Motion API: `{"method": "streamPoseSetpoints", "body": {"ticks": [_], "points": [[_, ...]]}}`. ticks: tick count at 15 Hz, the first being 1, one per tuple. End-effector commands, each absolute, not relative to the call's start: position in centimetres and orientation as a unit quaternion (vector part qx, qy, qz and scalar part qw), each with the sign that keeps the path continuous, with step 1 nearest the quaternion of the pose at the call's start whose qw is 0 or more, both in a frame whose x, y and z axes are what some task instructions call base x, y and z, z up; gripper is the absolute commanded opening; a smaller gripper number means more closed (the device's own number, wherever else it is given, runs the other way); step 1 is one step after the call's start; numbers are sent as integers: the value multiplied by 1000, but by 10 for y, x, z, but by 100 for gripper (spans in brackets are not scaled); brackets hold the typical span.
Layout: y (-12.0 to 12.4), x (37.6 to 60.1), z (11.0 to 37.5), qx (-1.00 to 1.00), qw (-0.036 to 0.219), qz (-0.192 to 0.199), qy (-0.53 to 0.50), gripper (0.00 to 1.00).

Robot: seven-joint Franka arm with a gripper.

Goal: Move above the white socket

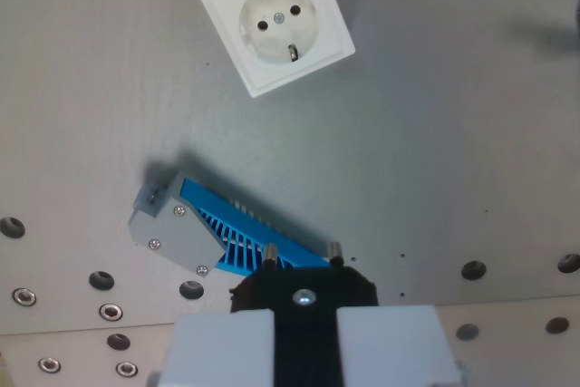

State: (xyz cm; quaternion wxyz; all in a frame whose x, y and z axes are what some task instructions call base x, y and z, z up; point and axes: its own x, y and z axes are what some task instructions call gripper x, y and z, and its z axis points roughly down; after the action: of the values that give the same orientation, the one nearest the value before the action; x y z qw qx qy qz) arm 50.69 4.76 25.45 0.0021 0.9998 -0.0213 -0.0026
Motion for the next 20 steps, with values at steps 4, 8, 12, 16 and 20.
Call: {"method": "streamPoseSetpoints", "body": {"ticks": [4, 8, 12, 16, 20], "points": [[48, 512, 240, 1000, -4, 12, 19, 0], [49, 515, 229, 999, -7, 13, 37, 0], [50, 517, 217, 998, -9, 14, 56, 0], [50, 520, 206, 997, -12, 15, 77, 0], [51, 523, 192, 995, -15, 17, 96, 0]]}}
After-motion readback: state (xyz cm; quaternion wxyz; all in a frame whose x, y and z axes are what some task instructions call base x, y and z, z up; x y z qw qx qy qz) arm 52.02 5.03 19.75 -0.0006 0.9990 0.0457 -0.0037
